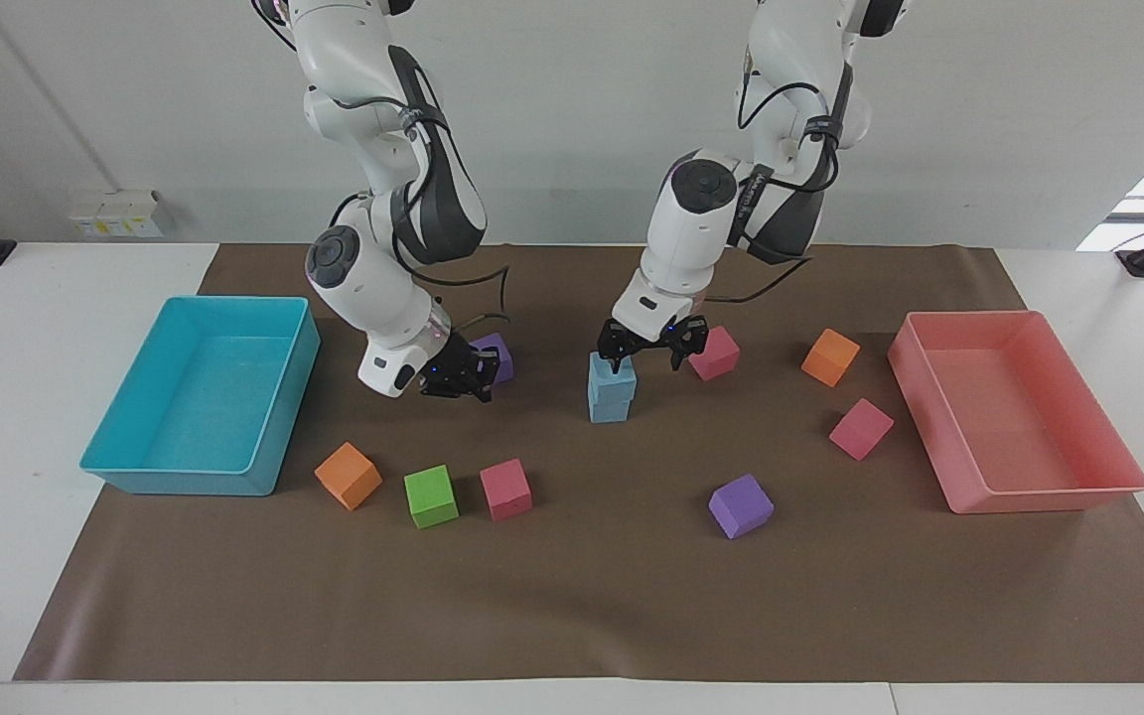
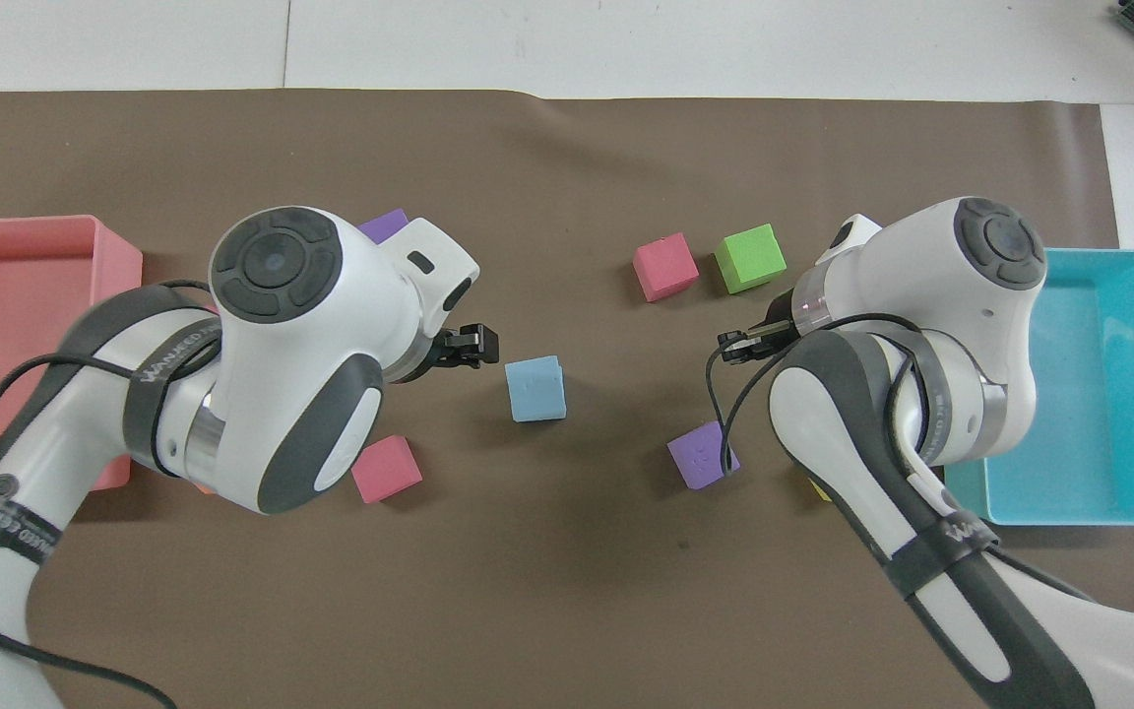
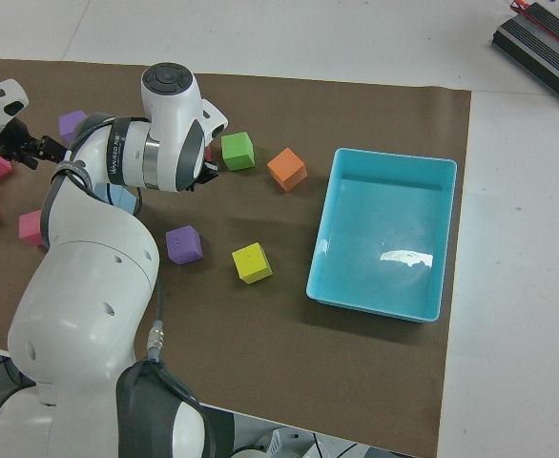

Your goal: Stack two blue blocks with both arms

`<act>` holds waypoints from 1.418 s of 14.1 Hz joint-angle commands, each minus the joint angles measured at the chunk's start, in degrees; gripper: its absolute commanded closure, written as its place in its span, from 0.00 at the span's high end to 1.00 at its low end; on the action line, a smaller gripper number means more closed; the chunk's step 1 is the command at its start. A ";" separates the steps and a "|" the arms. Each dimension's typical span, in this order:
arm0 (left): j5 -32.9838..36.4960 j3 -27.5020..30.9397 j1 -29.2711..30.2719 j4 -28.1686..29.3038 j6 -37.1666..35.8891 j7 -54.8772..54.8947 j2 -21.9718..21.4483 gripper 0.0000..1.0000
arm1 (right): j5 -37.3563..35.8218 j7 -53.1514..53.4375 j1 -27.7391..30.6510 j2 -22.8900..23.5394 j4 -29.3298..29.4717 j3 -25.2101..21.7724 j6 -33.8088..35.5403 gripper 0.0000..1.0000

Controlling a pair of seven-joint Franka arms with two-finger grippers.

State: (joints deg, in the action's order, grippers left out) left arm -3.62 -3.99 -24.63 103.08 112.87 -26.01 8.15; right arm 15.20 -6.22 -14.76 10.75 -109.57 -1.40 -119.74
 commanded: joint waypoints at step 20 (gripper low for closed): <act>1.16 0.12 19.43 -11.93 -24.73 31.55 -7.01 1.00 | -15.64 8.16 11.51 -9.17 19.47 -0.71 27.79 1.00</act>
State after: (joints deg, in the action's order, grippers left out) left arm -3.01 -3.42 -6.78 92.36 88.78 4.56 0.53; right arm 1.19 0.26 -3.65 1.17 -93.49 -2.50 -95.36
